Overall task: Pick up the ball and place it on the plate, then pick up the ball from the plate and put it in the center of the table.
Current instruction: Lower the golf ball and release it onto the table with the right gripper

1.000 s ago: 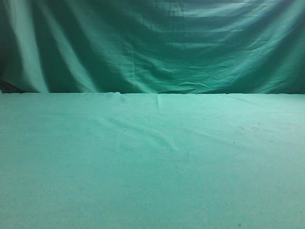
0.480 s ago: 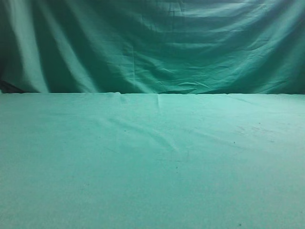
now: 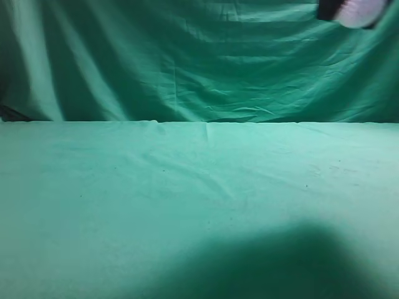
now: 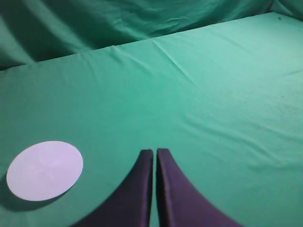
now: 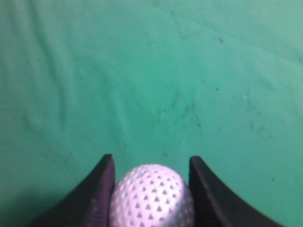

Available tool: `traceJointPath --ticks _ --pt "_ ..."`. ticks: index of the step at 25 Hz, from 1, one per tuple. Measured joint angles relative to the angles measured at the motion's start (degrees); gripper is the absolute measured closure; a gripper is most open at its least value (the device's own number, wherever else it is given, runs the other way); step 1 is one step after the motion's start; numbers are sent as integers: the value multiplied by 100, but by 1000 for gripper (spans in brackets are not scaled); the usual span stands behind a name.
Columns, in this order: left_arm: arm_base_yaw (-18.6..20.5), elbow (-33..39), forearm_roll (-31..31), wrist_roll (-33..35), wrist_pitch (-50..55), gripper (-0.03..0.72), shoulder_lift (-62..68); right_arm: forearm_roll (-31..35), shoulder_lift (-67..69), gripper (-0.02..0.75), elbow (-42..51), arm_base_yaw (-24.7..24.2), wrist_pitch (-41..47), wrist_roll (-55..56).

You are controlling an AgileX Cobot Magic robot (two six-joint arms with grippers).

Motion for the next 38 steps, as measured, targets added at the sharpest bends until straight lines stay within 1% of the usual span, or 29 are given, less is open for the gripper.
traceJointPath --ticks 3,6,12,17,30,33,38 --pt "0 179 182 -127 -45 688 -204 -48 247 422 -430 395 138 0" --pt "0 359 216 -138 -160 688 -227 -87 572 422 -832 728 216 -4" --pt "0 751 359 -171 -209 688 -227 -162 1383 422 -1611 1193 263 -116" --pt "0 784 359 -182 -415 688 -227 -175 2191 422 -2279 1480 283 -186" --pt "0 806 359 -215 -470 688 -227 -289 4615 422 -4491 1531 167 -242" --pt "0 806 359 -215 -470 688 -227 -340 4905 422 -4803 1531 54 -242" --pt "0 806 359 -236 -470 688 -227 -363 5053 422 -4891 1531 -91 -219"
